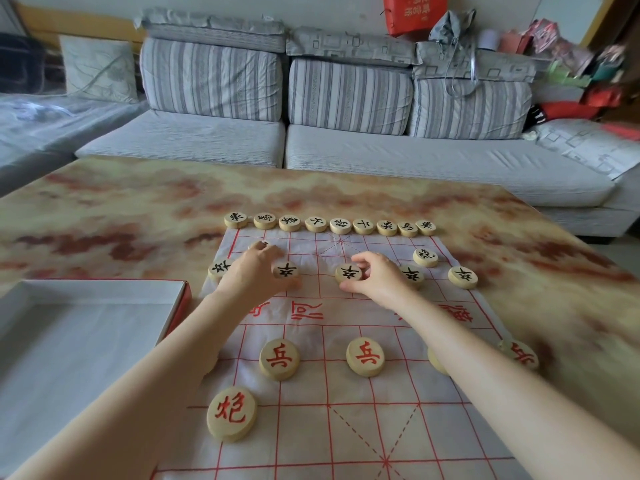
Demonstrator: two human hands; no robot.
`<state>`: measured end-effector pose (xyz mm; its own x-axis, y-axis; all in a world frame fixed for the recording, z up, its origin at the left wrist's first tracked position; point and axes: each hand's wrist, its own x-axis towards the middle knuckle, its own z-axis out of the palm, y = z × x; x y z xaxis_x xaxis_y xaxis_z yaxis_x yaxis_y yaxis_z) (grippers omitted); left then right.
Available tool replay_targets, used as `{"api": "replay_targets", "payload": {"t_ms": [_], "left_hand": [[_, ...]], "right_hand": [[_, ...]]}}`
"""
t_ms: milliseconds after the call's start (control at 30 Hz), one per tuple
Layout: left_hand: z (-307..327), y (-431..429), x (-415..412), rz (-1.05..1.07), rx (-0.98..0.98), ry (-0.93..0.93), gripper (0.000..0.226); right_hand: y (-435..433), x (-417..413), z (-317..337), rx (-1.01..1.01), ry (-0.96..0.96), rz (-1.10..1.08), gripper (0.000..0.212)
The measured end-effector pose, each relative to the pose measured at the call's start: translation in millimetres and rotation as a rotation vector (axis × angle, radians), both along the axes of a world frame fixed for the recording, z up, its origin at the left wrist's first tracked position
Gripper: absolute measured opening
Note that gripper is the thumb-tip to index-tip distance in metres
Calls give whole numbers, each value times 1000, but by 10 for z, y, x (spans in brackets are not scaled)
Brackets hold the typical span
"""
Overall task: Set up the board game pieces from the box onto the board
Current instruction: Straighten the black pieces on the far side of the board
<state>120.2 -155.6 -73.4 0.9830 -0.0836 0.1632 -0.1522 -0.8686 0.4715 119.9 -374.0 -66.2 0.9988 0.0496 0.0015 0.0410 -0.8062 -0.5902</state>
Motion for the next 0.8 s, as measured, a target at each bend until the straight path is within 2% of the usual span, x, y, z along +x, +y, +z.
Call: {"api": "replay_targets", "payload": {"t_ms": [267, 467, 800], "left_hand": [[-1, 75, 1, -54, -81, 55, 54], [-32, 33, 19, 13, -122, 40, 52], [-21, 29, 3, 9, -117, 36, 54]], "right_hand": [[17, 16, -1, -43, -10, -12, 52], [17, 2, 13, -50, -6, -6, 52], [17, -10, 7, -36, -8, -4, 53]]}}
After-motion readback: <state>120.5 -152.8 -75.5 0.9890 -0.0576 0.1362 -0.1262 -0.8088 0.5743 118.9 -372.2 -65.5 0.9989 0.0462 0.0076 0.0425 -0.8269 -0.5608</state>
